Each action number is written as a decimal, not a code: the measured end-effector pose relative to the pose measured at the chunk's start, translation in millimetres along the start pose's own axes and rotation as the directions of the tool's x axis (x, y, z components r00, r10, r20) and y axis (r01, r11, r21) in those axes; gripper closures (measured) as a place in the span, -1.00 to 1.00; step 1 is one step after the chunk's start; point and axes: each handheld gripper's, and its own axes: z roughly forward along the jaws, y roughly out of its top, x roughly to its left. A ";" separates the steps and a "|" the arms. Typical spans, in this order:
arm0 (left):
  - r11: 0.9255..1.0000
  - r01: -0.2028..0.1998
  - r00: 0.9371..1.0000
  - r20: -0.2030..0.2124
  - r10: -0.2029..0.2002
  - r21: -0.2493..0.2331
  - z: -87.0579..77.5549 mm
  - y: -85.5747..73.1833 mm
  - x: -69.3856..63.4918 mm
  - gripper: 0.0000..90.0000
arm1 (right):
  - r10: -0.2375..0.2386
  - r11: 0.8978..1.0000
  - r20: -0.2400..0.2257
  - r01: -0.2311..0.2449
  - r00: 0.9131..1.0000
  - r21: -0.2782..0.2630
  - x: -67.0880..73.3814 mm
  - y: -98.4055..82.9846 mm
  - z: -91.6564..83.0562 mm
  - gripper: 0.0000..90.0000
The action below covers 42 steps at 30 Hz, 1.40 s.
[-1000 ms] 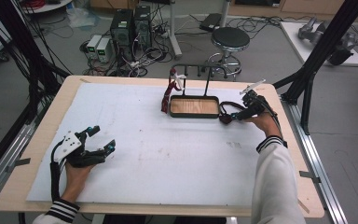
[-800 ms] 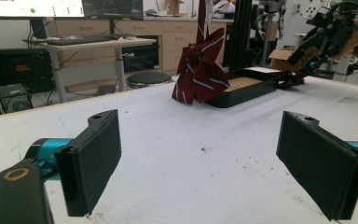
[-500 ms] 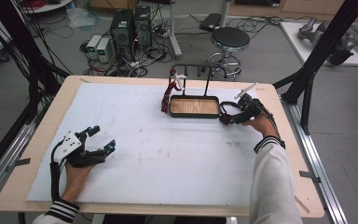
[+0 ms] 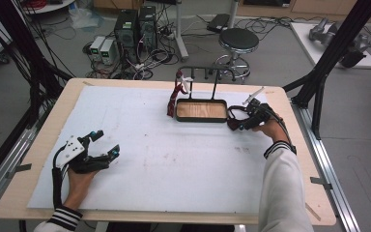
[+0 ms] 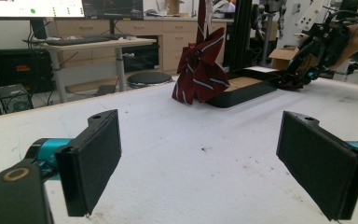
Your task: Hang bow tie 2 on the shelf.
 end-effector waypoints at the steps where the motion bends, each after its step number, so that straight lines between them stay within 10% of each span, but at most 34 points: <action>1: 1.000 0.000 1.000 0.000 0.000 0.000 0.0 0.0 0.0 -0.68 | 0.000 1.000 0.000 0.000 1.000 0.000 0.0 0.0 0.0 -0.39; 23: 1.000 0.001 1.000 -0.001 -0.001 0.000 0.1 0.0 0.0 -0.68 | -0.067 0.996 0.002 0.067 0.998 0.064 4.0 1.0 0.7 0.56; 42: 1.000 -0.002 1.000 0.001 0.002 0.000 0.1 0.0 -0.3 -0.68 | -0.024 0.999 -0.004 0.024 1.000 0.043 4.1 -3.6 -3.2 0.70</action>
